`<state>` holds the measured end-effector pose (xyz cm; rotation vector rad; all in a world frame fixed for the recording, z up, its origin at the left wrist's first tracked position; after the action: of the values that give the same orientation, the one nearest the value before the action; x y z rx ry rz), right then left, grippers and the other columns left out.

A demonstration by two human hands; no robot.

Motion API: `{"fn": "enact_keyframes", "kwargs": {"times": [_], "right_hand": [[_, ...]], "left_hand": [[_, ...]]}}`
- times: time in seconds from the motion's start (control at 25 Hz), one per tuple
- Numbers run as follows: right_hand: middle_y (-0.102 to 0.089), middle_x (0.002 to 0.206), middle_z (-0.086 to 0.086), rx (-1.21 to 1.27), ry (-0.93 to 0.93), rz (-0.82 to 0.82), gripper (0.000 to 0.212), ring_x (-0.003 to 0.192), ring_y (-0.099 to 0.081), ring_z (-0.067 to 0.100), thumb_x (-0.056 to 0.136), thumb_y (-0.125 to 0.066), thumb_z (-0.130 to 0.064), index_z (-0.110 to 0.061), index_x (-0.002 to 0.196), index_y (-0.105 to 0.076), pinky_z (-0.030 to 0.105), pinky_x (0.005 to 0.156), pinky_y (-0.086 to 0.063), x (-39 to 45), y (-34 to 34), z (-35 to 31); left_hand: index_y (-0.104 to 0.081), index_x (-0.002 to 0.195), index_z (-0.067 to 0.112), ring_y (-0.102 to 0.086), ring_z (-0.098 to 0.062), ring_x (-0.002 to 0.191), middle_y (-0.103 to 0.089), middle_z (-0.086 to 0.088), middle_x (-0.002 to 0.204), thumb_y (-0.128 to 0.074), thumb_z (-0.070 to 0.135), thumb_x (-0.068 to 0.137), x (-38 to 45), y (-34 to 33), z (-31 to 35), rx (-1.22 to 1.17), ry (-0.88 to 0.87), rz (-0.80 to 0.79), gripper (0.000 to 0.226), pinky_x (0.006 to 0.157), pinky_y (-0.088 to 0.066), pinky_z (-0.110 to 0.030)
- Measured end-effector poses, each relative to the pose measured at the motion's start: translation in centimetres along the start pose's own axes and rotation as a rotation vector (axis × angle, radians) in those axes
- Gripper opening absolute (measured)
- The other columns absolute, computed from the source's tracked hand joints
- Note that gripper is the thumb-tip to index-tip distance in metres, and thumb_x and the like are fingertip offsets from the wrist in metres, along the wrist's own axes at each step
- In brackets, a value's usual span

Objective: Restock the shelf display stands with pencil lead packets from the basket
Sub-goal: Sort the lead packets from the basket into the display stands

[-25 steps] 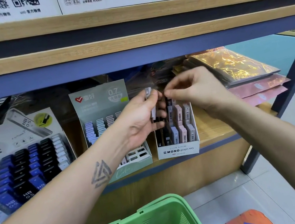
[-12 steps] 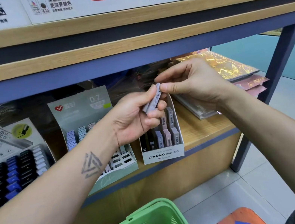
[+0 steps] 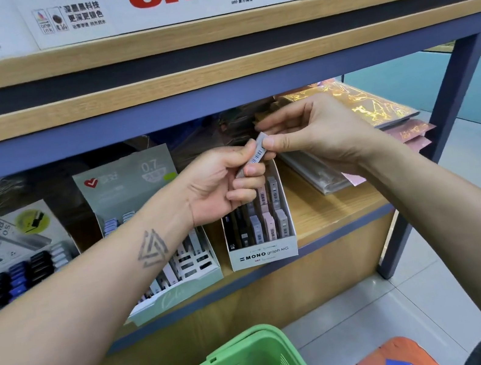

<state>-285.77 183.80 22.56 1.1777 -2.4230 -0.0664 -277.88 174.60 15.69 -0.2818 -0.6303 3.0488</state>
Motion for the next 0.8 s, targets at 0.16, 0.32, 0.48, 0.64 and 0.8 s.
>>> {"fn": "enact_keyframes", "kwargs": {"times": [0.16, 0.32, 0.48, 0.64, 0.8], "right_hand": [[-0.077, 0.087, -0.009, -0.293, 0.027, 0.087, 0.024, 0.087, -0.072, 0.000, 0.081, -0.083, -0.011, -0.010, 0.104, -0.076, 0.013, 0.076, -0.054, 0.4, 1.5, -1.0], [-0.066, 0.094, -0.015, -0.636, -0.005, 0.226, 0.023, 0.088, -0.063, -0.003, 0.087, -0.077, -0.013, -0.014, 0.110, -0.074, 0.007, 0.070, -0.043, 1.9, 2.8, 0.5], [-0.070, 0.114, 0.003, -0.975, 0.010, 0.102, 0.024, 0.103, -0.063, 0.021, 0.091, -0.071, -0.013, -0.015, 0.115, -0.075, 0.026, 0.082, -0.047, 3.7, -0.1, 3.0], [-0.070, 0.117, 0.007, -1.159, -0.014, 0.037, 0.024, 0.105, -0.063, 0.025, 0.091, -0.069, -0.011, -0.017, 0.114, -0.074, 0.033, 0.090, -0.052, 5.3, -1.5, 5.2], [-0.071, 0.107, 0.008, -1.216, -0.100, 0.040, 0.025, 0.095, -0.066, 0.025, 0.087, -0.069, -0.007, -0.013, 0.111, -0.073, 0.033, 0.080, -0.056, 5.4, -2.3, 6.5]], "left_hand": [[-0.063, 0.113, 0.007, -0.066, -0.022, 0.083, -0.068, -0.012, 0.098, -0.055, 0.028, 0.099, 1.1, 2.0, 2.1, 0.283, -0.033, 0.191, 0.026, 0.063, -0.053, -0.024], [-0.061, 0.119, 0.016, -0.059, -0.012, 0.092, -0.062, -0.001, 0.111, -0.049, 0.023, 0.103, 0.5, 3.9, 7.5, 1.419, -0.333, 0.650, 0.021, 0.068, -0.043, -0.017], [-0.045, 0.143, 0.012, -0.055, -0.016, 0.109, -0.051, -0.010, 0.140, -0.040, 0.031, 0.105, 2.2, 4.7, 4.5, 1.762, -0.235, 0.448, 0.042, 0.085, -0.041, -0.025], [-0.035, 0.150, 0.009, -0.054, -0.025, 0.120, -0.050, -0.013, 0.144, -0.035, 0.039, 0.107, 3.4, 5.6, 2.4, 1.785, -0.051, 0.350, 0.053, 0.092, -0.041, -0.028], [-0.051, 0.136, 0.008, -0.052, -0.016, 0.088, -0.059, -0.008, 0.109, -0.036, 0.037, 0.106, 3.7, 5.6, 2.9, 1.789, -0.060, 0.357, 0.044, 0.078, -0.039, -0.027]]}}
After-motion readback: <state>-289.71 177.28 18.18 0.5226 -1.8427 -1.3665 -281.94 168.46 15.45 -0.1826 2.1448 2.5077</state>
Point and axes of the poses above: each hand's wrist, its own x-axis towards the middle knuckle, its own y-axis out of the back of the hand, z = x × y, the point moved 9 cm from there along x, towards the middle knuckle
